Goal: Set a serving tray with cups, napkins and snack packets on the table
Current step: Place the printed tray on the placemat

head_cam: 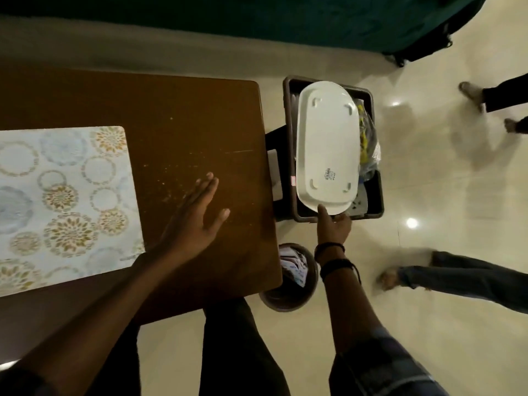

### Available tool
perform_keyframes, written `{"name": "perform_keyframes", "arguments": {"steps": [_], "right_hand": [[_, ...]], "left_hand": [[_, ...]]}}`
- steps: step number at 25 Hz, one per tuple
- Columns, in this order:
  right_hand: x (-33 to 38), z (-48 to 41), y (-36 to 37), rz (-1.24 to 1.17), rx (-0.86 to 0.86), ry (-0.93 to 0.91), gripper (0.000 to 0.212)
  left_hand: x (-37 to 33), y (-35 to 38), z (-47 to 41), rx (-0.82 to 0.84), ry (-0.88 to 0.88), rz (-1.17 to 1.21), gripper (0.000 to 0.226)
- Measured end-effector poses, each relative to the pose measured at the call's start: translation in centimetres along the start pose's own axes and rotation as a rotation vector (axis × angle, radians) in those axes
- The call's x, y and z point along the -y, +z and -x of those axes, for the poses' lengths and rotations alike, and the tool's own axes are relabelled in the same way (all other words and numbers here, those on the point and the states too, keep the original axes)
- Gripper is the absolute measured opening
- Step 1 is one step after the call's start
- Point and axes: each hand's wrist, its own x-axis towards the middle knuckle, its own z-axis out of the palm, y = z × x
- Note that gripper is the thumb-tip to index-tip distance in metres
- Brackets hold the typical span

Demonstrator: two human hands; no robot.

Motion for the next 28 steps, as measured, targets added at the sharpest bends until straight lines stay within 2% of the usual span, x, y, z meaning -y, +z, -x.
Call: {"name": "perform_keyframes", "arguments": {"steps": [2, 3, 6, 10, 12, 16, 19, 22, 25, 28], "right_hand": [[0.2, -2.8, -0.8, -0.057, 0.004, 0.127, 0.018], [0.3, -3.9, -0.9, -0.116, 0.002, 0.215, 0.020], [0.5, -6.2, -0.8, -0.362, 0.056, 0.457, 0.045], [0.6, -6.7, -0.5, -0.652, 0.179, 0.606, 0.060], [0.8, -6.8, -0.5, -0.651, 0.161, 0.653, 0.059], [0.8, -6.5, -0.5, -0.529, 0.128, 0.699, 0.041], [0.5, -6.2, -0.4, -0.566, 0.092, 0.638, 0.049], [0.4, -5.9, -0.6, -0.500, 0.167, 0.564, 0.032], [1.0, -5.4, -0.4, -0.515, 0.151, 0.516, 0.045], [1.9, -5.5, -0.1, -0.533, 0.126, 0.568, 0.050]], "left_hand": [[-1.0, 1.5, -0.8, 0.028, -0.034, 0.032, 0.069], [-1.5, 2.3, -1.1, 0.039, -0.051, 0.050, 0.068], [-2.6, 3.7, -1.8, 0.045, -0.090, 0.089, 0.067], [-3.0, 4.3, -2.1, 0.048, -0.111, 0.106, 0.066], [-2.7, 4.3, -1.9, 0.049, -0.117, 0.108, 0.065], [-1.7, 4.2, -1.3, 0.054, -0.132, 0.108, 0.070], [-1.1, 3.9, -0.5, 0.050, -0.148, 0.137, 0.076], [-0.3, 3.4, 0.6, 0.052, -0.159, 0.139, 0.074], [0.5, 3.0, 1.5, 0.050, -0.185, 0.134, 0.073], [0.5, 3.0, 1.8, 0.053, -0.220, 0.112, 0.072]]}}
